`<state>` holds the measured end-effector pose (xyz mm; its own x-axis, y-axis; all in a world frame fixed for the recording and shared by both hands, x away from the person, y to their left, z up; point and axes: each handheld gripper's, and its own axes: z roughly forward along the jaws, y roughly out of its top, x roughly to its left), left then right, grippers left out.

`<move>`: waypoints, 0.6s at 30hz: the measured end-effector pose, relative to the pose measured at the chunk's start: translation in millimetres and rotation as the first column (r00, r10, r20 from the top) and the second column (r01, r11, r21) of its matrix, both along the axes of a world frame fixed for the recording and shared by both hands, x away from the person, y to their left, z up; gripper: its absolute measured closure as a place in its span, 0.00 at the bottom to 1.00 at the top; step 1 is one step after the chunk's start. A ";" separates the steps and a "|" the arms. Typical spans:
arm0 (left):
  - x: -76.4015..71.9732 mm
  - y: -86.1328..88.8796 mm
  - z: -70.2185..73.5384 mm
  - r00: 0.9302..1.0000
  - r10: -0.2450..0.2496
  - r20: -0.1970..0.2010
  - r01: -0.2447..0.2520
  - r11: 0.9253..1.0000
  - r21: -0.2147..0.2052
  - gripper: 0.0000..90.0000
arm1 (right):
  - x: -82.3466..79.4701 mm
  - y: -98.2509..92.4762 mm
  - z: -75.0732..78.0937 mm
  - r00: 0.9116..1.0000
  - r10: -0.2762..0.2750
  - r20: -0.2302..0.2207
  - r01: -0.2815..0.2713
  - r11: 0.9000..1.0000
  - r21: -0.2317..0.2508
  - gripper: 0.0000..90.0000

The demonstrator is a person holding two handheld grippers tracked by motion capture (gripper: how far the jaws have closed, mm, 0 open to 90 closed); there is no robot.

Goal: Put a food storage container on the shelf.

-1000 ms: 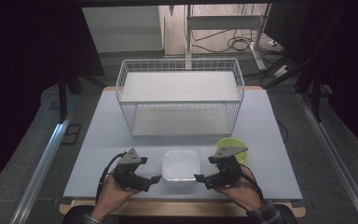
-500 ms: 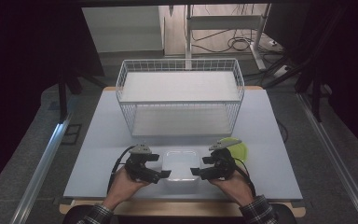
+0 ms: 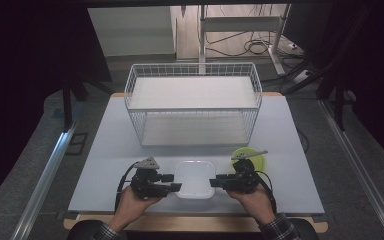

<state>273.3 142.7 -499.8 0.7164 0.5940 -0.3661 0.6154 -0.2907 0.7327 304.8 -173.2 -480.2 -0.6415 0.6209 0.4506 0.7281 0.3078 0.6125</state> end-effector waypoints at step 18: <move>-4.9 6.5 10.6 0.990 0.132 0.044 -0.128 0.989 -0.072 0.88 | -10.1 1.2 10.6 0.982 -0.062 0.178 0.061 0.998 0.014 0.88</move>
